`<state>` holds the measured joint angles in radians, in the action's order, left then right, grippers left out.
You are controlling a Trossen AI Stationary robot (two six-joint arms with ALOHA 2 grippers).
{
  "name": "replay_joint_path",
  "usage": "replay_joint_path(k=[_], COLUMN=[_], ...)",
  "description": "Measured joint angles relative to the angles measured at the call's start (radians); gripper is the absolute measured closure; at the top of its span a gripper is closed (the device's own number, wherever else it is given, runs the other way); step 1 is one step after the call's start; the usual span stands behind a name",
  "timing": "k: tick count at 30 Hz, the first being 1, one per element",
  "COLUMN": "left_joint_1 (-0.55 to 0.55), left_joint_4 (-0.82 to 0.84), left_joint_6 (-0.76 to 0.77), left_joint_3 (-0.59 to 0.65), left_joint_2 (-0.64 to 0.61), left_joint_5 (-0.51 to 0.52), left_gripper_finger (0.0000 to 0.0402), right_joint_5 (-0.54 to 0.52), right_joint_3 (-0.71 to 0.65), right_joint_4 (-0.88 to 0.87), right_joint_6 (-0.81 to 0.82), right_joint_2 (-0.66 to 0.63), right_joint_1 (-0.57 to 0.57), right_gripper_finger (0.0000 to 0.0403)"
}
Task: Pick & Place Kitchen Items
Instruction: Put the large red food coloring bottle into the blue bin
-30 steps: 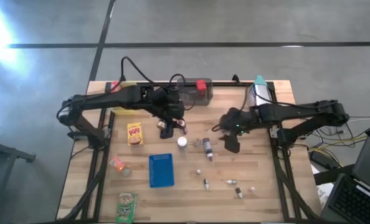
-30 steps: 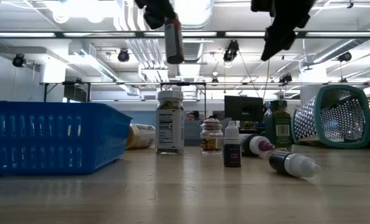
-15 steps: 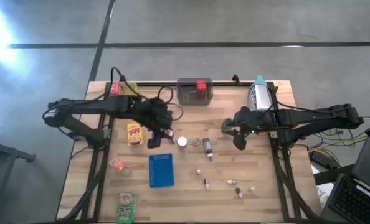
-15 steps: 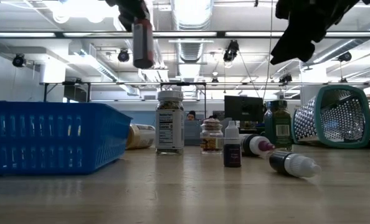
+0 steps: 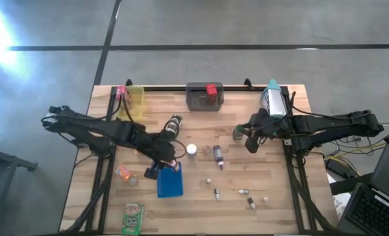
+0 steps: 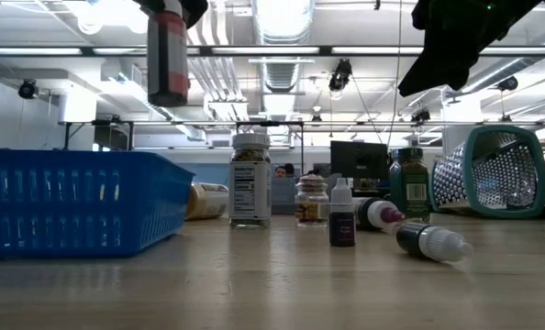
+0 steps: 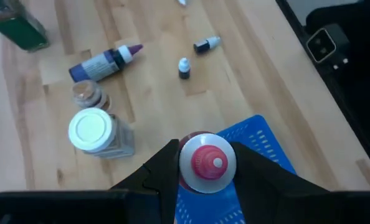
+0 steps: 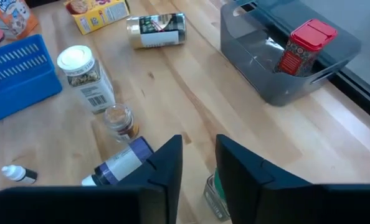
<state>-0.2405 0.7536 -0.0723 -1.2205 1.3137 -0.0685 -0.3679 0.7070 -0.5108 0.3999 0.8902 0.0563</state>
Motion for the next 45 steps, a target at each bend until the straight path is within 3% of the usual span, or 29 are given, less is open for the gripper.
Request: replay_joint_path(k=[14, 24, 39, 45], left_joint_1=[-0.085, -0.085, -0.085, -0.08], left_joint_4=[-0.019, -0.171, -0.172, -0.257], left_joint_6=[-0.001, 0.003, -0.036, -0.05], left_joint_3=[0.012, 0.173, 0.216, 0.274], left_joint_2=[0.0, -0.006, -0.009, -0.009], left_joint_5=[0.071, 0.075, 0.093, 0.094], left_gripper_finger=[0.0271, 0.0271, 0.0271, 0.0271], right_joint_5=[-0.001, -0.001, 0.0, 0.0], right_joint_3=[-0.011, -0.056, -0.077, -0.077], right_joint_4=[-0.001, 0.029, 0.054, 0.068], right_joint_6=[-0.037, -0.028, -0.012, -0.014], right_joint_2=[0.001, 0.001, 0.002, 0.002], right_joint_1=[0.0, 0.0, 0.0, 0.0], right_gripper_finger=[0.0392, 0.0394, 0.0394, 0.0394])
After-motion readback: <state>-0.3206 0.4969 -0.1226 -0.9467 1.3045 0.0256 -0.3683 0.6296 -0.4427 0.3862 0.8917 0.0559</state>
